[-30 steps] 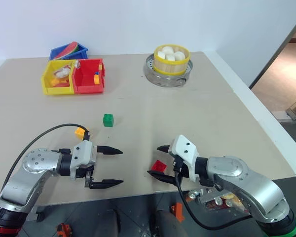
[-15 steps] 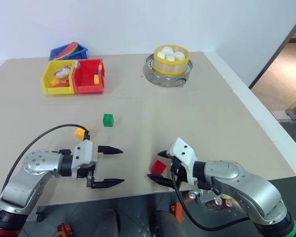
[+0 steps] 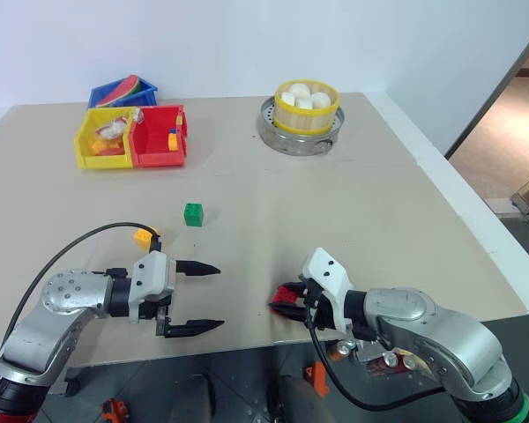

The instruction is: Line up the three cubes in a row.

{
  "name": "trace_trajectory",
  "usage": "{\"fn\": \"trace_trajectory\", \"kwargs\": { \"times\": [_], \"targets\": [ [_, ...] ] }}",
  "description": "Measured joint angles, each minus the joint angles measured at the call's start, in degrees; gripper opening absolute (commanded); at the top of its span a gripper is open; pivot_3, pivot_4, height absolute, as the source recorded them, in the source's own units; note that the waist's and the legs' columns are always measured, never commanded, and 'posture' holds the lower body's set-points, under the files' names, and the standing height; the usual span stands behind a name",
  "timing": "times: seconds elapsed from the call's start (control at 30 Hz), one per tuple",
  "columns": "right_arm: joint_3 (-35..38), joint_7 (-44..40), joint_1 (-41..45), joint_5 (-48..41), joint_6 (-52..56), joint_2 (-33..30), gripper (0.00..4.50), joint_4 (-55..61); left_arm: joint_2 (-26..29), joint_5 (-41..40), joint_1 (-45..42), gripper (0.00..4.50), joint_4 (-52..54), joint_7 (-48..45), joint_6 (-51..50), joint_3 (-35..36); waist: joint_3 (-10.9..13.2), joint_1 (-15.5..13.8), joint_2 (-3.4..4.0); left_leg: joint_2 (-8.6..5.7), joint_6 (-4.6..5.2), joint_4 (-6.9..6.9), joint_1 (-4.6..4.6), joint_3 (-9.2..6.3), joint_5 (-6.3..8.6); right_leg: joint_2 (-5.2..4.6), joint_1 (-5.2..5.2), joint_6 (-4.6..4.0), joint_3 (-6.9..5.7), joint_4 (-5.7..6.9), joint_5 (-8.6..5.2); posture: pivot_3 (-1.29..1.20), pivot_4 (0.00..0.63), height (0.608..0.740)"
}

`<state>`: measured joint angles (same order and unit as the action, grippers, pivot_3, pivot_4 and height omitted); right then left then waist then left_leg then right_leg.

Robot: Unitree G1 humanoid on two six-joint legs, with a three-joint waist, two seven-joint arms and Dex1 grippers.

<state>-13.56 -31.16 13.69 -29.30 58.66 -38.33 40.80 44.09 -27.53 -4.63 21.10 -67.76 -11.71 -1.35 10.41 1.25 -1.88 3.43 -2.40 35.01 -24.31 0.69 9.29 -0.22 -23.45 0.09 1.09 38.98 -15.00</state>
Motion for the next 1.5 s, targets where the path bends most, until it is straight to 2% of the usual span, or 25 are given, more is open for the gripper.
{"fn": "trace_trajectory", "kwargs": {
  "times": [0.17,0.27,0.37,0.47,0.57,0.77,1.03,1.1,1.13,1.3,1.33,1.5],
  "targets": [
    [-0.3,-6.8,9.2,3.6,-7.7,-2.7,1.32,-10.4,0.0,0.7,0.0,4.5,-1.1,1.5,0.6,0.9,0.0,0.2,0.01,0.06,0.03,0.05,0.04,0.1,-0.02,0.05,-0.03,-0.02,0.04,0.0,0.02,0.0,0.15,0.74],
    [-3.3,-13.7,17.6,7.8,-15.3,-3.9,1.32,-18.5,0.0,1.5,1.0,4.5,-2.2,1.7,1.8,1.8,0.0,0.2,0.01,0.12,0.03,0.04,0.04,0.11,-0.02,0.09,-0.05,-0.04,0.03,0.0,0.03,0.0,0.15,0.74],
    [-8.2,-21.6,26.4,11.6,-23.9,-0.3,1.32,-29.7,0.0,2.1,2.1,4.5,-2.5,2.3,2.0,2.2,0.0,0.3,0.01,0.16,0.06,-0.01,0.0,0.14,0.01,0.19,-0.12,0.13,0.06,0.01,0.14,0.0,0.15,0.74],
    [-10.5,-26.2,31.2,14.2,-29.9,3.3,1.32,-37.9,-0.1,2.1,3.0,4.5,-2.3,2.8,2.0,2.7,0.0,0.2,0.01,0.16,0.15,-0.12,-0.03,0.13,0.08,0.21,-0.15,0.14,0.06,0.0,0.1,0.0,0.15,0.74],
    [-12.6,-32.1,34.6,16.1,-35.1,7.0,1.32,-46.2,-0.1,2.0,5.5,4.5,-1.9,4.0,1.8,4.3,0.0,0.1,0.01,0.18,0.24,-0.14,-0.08,0.14,0.2,0.22,-0.2,0.15,0.08,0.01,0.01,0.0,0.15,0.74],
    [-14.0,-40.2,37.2,20.3,-42.3,9.9,1.32,-57.3,-0.2,2.0,8.4,4.5,-1.3,6.3,1.6,6.4,0.0,0.0,0.02,0.18,0.26,-0.1,-0.19,0.16,0.22,0.19,-0.31,0.1,0.07,0.02,0.03,0.0,0.15,0.74],
    [-14.1,-45.3,39.1,24.1,-48.4,11.9,1.32,-65.5,-0.6,1.1,8.4,4.5,-0.1,9.0,0.0,7.9,0.0,0.1,0.02,0.32,0.26,-0.04,-0.1,0.21,0.21,0.34,-0.31,-0.02,0.1,0.09,0.17,0.0,0.15,0.74],
    [-13.8,-45.8,39.4,24.5,-49.6,12.3,2.33,-66.9,-0.6,1.0,8.4,4.5,0.0,9.2,-0.1,7.9,0.0,0.0,0.02,0.34,0.26,-0.04,-0.09,0.2,0.21,0.37,-0.31,-0.03,0.1,0.1,0.18,0.0,0.15,0.74],
    [-13.8,-45.9,39.7,24.9,-50.1,12.5,2.5,-67.5,-0.7,1.0,8.4,4.5,0.0,9.4,-0.2,7.9,0.0,0.0,0.02,0.35,0.26,-0.04,-0.08,0.21,0.21,0.38,-0.31,-0.04,0.12,0.1,0.19,0.0,0.15,0.74],
    [-13.2,-45.9,40.3,26.3,-51.5,13.5,4.28,-71.5,-0.9,0.8,8.1,4.5,0.2,11.2,-2.1,7.9,0.0,0.0,0.03,0.36,0.26,-0.05,-0.08,0.26,0.21,0.4,-0.32,-0.05,0.18,0.1,0.2,0.0,0.15,0.74],
    [-13.0,-45.9,40.3,26.3,-51.4,13.7,4.46,-71.5,-1.1,0.6,7.8,4.5,0.2,11.7,-2.7,7.9,0.0,0.0,0.03,0.36,0.26,-0.05,-0.09,0.26,0.21,0.4,-0.33,-0.05,0.18,0.1,0.2,0.0,0.15,0.74],
    [-8.5,-44.5,40.7,24.6,-47.2,14.2,4.46,-67.8,-3.2,-1.6,5.4,4.5,0.6,17.8,-8.6,9.1,0.0,0.0,0.03,0.37,0.25,-0.05,-0.1,0.27,0.21,0.4,-0.34,-0.02,0.19,0.12,0.21,0.0,0.15,0.74]
  ]
}}
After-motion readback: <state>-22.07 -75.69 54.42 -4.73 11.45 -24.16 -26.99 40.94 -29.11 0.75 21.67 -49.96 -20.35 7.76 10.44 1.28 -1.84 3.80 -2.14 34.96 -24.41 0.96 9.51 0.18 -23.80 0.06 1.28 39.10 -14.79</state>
